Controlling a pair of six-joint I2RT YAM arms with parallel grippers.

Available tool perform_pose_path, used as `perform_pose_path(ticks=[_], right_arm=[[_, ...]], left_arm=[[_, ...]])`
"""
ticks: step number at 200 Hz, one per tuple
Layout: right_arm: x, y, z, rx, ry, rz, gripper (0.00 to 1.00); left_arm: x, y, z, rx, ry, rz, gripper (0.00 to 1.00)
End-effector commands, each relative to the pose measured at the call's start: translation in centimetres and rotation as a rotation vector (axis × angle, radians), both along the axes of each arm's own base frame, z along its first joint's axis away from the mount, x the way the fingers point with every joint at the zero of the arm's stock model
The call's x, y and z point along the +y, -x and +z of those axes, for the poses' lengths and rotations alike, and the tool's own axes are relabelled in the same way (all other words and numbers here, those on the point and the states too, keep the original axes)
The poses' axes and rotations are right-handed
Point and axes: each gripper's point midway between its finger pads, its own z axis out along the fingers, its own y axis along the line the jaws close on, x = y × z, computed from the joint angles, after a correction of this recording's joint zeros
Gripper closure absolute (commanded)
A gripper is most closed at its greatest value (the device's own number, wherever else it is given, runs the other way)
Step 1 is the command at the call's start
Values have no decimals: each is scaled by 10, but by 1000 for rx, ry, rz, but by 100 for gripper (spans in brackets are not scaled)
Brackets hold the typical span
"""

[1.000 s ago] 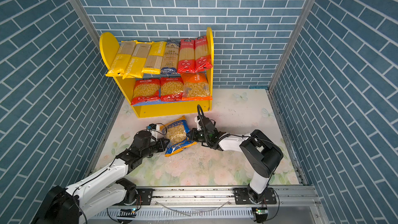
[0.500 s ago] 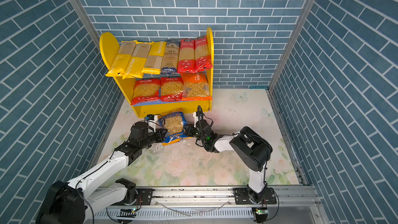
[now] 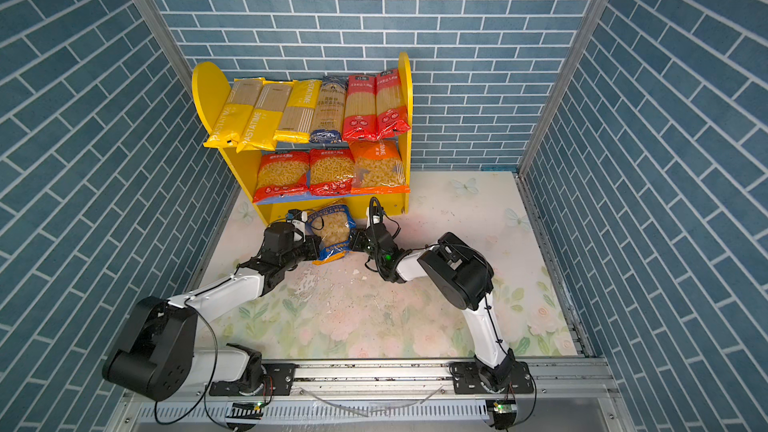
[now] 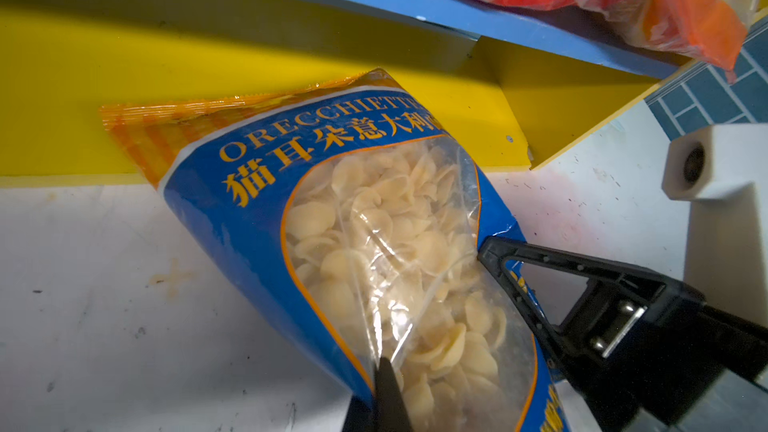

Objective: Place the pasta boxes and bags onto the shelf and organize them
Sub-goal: 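Carry the orecchiette bag with both grippers under the lower shelf, then push the orecchiette bag into the bottom compartment and open both grippers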

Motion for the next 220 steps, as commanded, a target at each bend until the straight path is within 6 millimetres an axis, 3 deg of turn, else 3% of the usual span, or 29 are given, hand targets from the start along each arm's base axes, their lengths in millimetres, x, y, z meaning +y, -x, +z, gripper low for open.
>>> perform_pose_path(ticks=[1,39,44,47,55,98,151,177,203,220], right_arm=[[-7,-47,62,-161,-138,-150,100],[-10,-70,66,-160,-145,-254,100],[-12,-73,68,-159,-153,-273,100],[-13,-76,53,-142,-135,-285,100],[-17,-81,47,-127,-141,-310,100],[-21,-98,34,-80,-192,-341,100],[-14,-107,22,-50,-190,-352,100],[-3,-113,18,-31,-194,-347,100],[-3,-107,15,-5,-137,-317,78],[-9,-97,10,8,-138,-300,69]], left_arm=[[-6,-25,36,-136,7,-7,100],[-4,-36,22,-86,-6,12,100],[-5,-40,30,-96,-1,15,97],[-4,-40,29,-89,-1,18,96],[-3,-40,29,-81,-2,26,91],[6,-30,31,-62,-19,52,71],[10,-17,46,-61,15,63,65],[11,0,32,-24,49,65,63],[10,11,20,-5,84,65,63],[7,16,13,5,103,58,63]])
